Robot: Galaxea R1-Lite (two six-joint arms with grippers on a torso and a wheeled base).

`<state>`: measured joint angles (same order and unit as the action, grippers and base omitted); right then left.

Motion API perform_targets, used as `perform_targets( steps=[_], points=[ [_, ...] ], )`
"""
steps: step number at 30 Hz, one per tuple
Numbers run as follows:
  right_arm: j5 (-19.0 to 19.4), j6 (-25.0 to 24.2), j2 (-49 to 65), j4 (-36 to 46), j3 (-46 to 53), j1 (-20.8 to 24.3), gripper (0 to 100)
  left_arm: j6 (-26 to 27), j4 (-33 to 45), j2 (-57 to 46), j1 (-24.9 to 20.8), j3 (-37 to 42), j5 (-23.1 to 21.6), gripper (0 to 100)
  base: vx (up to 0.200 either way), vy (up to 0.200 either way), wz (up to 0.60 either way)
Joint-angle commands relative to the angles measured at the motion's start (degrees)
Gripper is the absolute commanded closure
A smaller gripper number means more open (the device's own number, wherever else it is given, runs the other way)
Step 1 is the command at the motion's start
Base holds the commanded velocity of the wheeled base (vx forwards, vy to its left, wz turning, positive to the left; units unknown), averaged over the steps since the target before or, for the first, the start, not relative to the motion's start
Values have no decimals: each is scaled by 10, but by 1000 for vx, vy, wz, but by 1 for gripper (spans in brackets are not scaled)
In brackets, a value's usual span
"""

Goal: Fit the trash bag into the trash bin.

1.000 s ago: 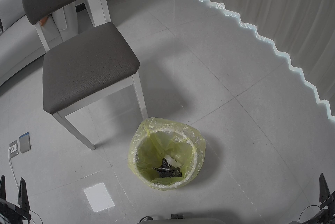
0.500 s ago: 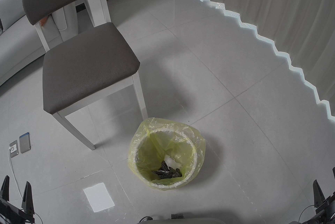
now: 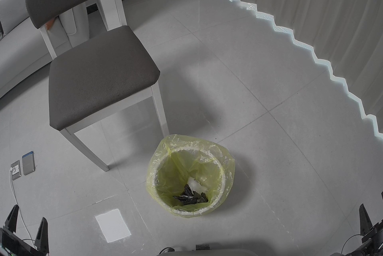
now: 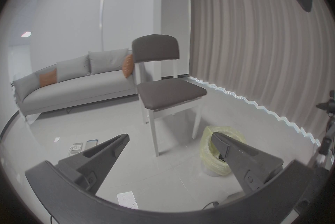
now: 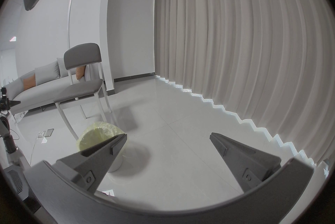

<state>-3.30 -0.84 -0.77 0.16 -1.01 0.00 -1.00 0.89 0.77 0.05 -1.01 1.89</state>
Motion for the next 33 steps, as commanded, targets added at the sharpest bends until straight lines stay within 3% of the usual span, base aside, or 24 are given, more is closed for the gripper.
perform_targets(
  steps=[1, 9, 14, 19, 22, 26, 33],
  points=[
    [0, 0, 8, 0, 9, 0, 0, 21, 9, -7, 0, 6, -32, 0, 0, 0, 0],
    [5, 1, 8, -1, 9, 0, 0, -1, 2, -7, 0, 7, -22, 0, 0, 0, 0],
    [28, 12, 8, -2, 10, 0, 0, 7, -1, -7, 0, 8, -20, 0, 0, 0, 0],
    [22, -1, 8, -3, 10, 0, 0, 7, -1, -7, 0, 8, -20, 0, 0, 0, 0],
    [-4, -21, 8, -5, 10, 0, 0, 7, -1, -7, 0, 8, -21, 0, 0, 0, 0],
    [12, 9, 8, -1, 9, 1, 0, 7, -1, -7, 0, 8, -21, 0, 0, 0, 0],
    [9, -3, 8, -2, 10, 0, 0, 7, -1, -7, 0, 8, -20, 0, 0, 0, 0]
  ],
)
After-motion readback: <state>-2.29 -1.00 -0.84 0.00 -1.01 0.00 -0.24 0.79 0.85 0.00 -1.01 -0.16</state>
